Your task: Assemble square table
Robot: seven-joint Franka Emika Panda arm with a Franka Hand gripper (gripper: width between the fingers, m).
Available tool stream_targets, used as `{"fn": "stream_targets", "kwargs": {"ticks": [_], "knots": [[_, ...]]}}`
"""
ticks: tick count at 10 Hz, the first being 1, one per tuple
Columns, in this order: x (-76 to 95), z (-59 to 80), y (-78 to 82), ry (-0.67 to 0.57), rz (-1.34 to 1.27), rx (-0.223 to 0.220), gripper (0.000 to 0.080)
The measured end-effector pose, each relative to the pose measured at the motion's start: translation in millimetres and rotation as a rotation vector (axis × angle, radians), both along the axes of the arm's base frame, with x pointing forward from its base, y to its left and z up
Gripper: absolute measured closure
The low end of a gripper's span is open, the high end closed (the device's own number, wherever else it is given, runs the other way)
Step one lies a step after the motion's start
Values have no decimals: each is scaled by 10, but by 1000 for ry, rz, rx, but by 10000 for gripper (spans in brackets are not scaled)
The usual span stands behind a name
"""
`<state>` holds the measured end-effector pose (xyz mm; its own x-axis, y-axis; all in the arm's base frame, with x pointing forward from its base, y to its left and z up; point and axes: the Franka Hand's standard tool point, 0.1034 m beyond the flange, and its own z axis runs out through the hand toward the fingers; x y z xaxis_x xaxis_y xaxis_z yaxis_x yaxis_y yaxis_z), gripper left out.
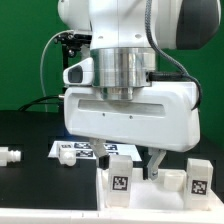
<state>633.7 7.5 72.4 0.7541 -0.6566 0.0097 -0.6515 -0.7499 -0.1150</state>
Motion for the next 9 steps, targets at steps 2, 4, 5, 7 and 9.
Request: {"fn": "stream_targets", "kwargs": {"ticks": [2,4,5,7,9], "knots": [[1,9,-32,-9,272,-25,150],[20,19,-59,-16,427,-26,150],[19,18,-58,-13,405,-25,150],[19,18,-64,-13,404,-25,423],[22,17,-97,-1,204,-15,513]]}}
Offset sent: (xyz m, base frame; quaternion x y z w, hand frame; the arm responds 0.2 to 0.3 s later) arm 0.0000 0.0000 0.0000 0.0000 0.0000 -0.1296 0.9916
